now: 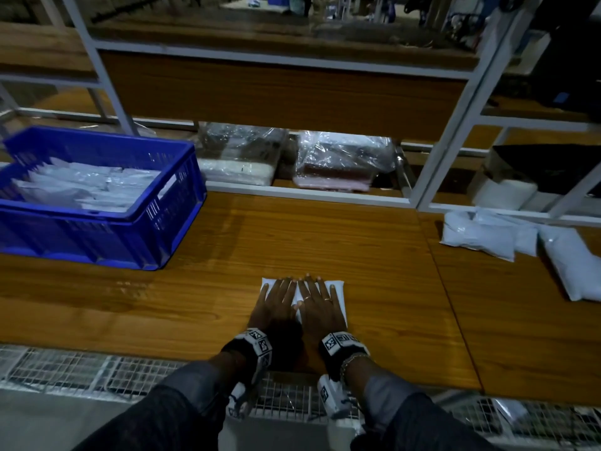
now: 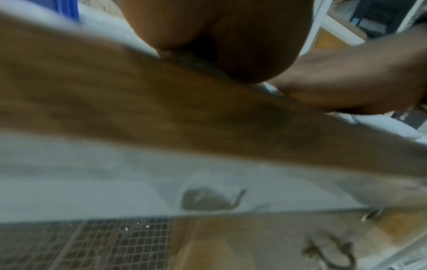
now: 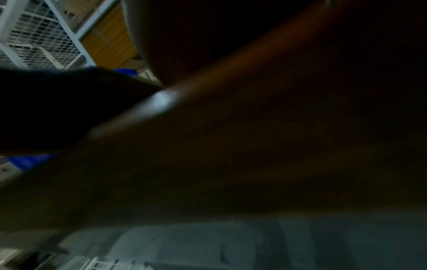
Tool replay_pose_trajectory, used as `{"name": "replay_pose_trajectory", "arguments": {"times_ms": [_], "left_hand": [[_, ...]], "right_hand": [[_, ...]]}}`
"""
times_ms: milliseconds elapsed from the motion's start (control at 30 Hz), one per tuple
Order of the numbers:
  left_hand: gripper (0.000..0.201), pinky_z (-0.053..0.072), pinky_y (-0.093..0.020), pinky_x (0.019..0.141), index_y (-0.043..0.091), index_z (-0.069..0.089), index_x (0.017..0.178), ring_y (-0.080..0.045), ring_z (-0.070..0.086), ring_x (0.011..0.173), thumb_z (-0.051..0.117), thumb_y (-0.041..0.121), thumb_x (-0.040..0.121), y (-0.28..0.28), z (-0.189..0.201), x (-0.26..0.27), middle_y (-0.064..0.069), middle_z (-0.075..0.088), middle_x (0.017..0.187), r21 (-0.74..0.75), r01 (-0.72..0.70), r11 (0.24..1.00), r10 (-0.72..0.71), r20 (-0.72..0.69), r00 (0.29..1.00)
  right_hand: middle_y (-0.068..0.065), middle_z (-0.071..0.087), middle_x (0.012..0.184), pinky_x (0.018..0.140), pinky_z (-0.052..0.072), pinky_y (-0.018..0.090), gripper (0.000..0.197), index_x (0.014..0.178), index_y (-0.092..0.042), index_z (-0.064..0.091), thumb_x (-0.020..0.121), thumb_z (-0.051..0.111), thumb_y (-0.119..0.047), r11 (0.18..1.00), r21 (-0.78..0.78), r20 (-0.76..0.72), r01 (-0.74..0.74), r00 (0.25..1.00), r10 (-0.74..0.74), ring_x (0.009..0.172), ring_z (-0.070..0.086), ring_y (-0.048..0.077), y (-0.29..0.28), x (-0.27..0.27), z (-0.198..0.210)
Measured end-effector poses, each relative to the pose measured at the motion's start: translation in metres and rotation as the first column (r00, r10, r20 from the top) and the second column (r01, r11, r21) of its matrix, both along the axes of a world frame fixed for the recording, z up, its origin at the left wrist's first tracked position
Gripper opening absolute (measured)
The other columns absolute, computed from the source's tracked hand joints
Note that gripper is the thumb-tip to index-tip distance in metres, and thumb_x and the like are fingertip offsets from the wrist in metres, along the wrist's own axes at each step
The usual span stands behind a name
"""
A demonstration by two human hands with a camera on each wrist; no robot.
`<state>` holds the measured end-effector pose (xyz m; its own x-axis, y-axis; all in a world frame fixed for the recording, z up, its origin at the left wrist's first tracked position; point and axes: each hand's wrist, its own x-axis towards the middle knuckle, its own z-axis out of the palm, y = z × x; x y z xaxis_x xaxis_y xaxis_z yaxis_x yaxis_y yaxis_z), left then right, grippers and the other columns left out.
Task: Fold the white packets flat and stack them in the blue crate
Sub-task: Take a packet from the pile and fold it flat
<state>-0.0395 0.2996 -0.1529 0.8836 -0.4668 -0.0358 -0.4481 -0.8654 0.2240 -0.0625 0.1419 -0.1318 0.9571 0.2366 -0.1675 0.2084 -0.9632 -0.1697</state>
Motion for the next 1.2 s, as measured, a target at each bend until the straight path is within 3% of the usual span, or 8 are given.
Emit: {"name": "replay_pose_trajectory", "arguments": {"times_ms": [133, 267, 400, 567, 733, 900, 1000, 1200], "left_hand": [[0.064, 0.056, -0.051, 0.090, 0.006, 0.061, 0.134, -0.031, 0.066, 0.119, 0.020, 0.047, 0.108, 0.003, 0.005, 0.004, -0.019, 0.063, 0.135, -0.007, -0.054, 0.999, 0.054, 0.045, 0.998], [0.086, 0.045, -0.060, 0.103, 0.006, 0.043, 0.150, -0.046, 0.048, 0.135, 0.014, 0.069, 0.100, 0.016, 0.004, 0.004, -0.030, 0.042, 0.151, -0.065, -0.157, 0.986, 0.164, 0.132, 0.978], [0.078, 0.046, -0.067, 0.098, 0.016, 0.043, 0.151, -0.053, 0.048, 0.131, 0.021, 0.071, 0.100, 0.025, -0.004, 0.004, -0.034, 0.041, 0.149, -0.123, -0.110, 0.986, 0.114, 0.023, 0.993], [0.084, 0.020, -0.060, 0.116, 0.025, 0.025, 0.159, -0.050, 0.022, 0.147, 0.010, 0.077, 0.095, 0.022, 0.004, -0.003, -0.033, 0.019, 0.160, -0.137, -0.048, 0.989, 0.059, 0.075, 0.995], [0.073, 0.053, -0.065, 0.088, 0.021, 0.055, 0.144, -0.055, 0.058, 0.119, 0.013, 0.065, 0.103, 0.024, 0.010, 0.008, -0.037, 0.053, 0.135, -0.040, -0.034, 0.999, 0.036, 0.051, 0.998], [0.058, 0.050, -0.059, 0.094, 0.016, 0.046, 0.150, -0.049, 0.060, 0.119, 0.020, 0.048, 0.108, 0.012, 0.023, 0.000, -0.034, 0.056, 0.134, -0.141, -0.015, 0.990, 0.027, 0.080, 0.996], [0.055, 0.050, -0.060, 0.099, 0.010, 0.024, 0.158, -0.045, 0.052, 0.131, 0.016, 0.036, 0.110, 0.014, 0.007, -0.001, -0.032, 0.046, 0.146, -0.136, 0.029, 0.990, -0.009, 0.146, 0.989], [0.058, 0.053, -0.061, 0.095, 0.008, 0.038, 0.144, -0.043, 0.056, 0.127, 0.038, 0.036, 0.094, 0.005, 0.018, -0.005, -0.029, 0.053, 0.142, -0.101, 0.074, 0.992, -0.056, 0.165, 0.985]], "right_hand": [[-0.001, -0.012, 0.163, 0.125, -0.002, 0.051, 0.086, 0.161, -0.018, 0.012, 0.084, -0.004, -0.053, 0.998, 0.067, 0.016, 0.011, 1.000, -0.012, 0.156, 0.002, 0.027, -0.007, 0.005, 0.005], [0.001, -0.028, 0.161, 0.123, -0.014, 0.048, 0.098, 0.160, -0.021, -0.013, 0.082, -0.006, -0.080, 0.988, 0.083, 0.035, 0.132, 0.990, -0.136, 0.152, -0.020, 0.019, -0.019, -0.001, 0.005], [0.008, -0.017, 0.166, 0.125, -0.004, 0.046, 0.110, 0.161, -0.016, -0.001, 0.076, -0.009, -0.086, 0.975, 0.132, 0.058, 0.178, 0.981, -0.187, 0.155, -0.011, 0.027, -0.023, -0.007, 0.004], [0.017, -0.008, 0.167, 0.125, -0.003, 0.047, 0.117, 0.162, -0.014, 0.006, 0.073, -0.018, -0.088, 0.976, 0.136, 0.054, 0.169, 0.983, -0.177, 0.155, -0.006, 0.033, -0.023, -0.005, 0.000], [0.014, -0.011, 0.168, 0.124, -0.004, 0.045, 0.104, 0.162, -0.016, 0.002, 0.082, 0.002, -0.084, 0.978, 0.113, -0.007, 0.177, 0.984, -0.177, 0.155, -0.008, 0.030, -0.025, 0.000, 0.009], [0.006, -0.003, 0.169, 0.124, -0.004, 0.044, 0.078, 0.162, -0.016, 0.004, 0.101, 0.023, -0.063, 0.988, 0.108, 0.050, 0.108, 0.992, -0.114, 0.156, -0.002, 0.025, -0.017, 0.004, 0.014], [0.008, 0.029, 0.163, 0.122, 0.020, 0.055, 0.069, 0.156, -0.015, 0.033, 0.099, 0.023, -0.051, 0.992, 0.103, 0.008, 0.072, 0.997, -0.073, 0.150, 0.027, 0.033, -0.005, 0.005, -0.009], [0.008, 0.040, 0.158, 0.120, 0.024, 0.053, 0.062, 0.153, -0.012, 0.040, 0.099, 0.035, -0.043, 0.991, 0.110, 0.122, 0.082, 0.988, -0.096, 0.147, 0.036, 0.029, 0.000, -0.001, -0.011]]}}
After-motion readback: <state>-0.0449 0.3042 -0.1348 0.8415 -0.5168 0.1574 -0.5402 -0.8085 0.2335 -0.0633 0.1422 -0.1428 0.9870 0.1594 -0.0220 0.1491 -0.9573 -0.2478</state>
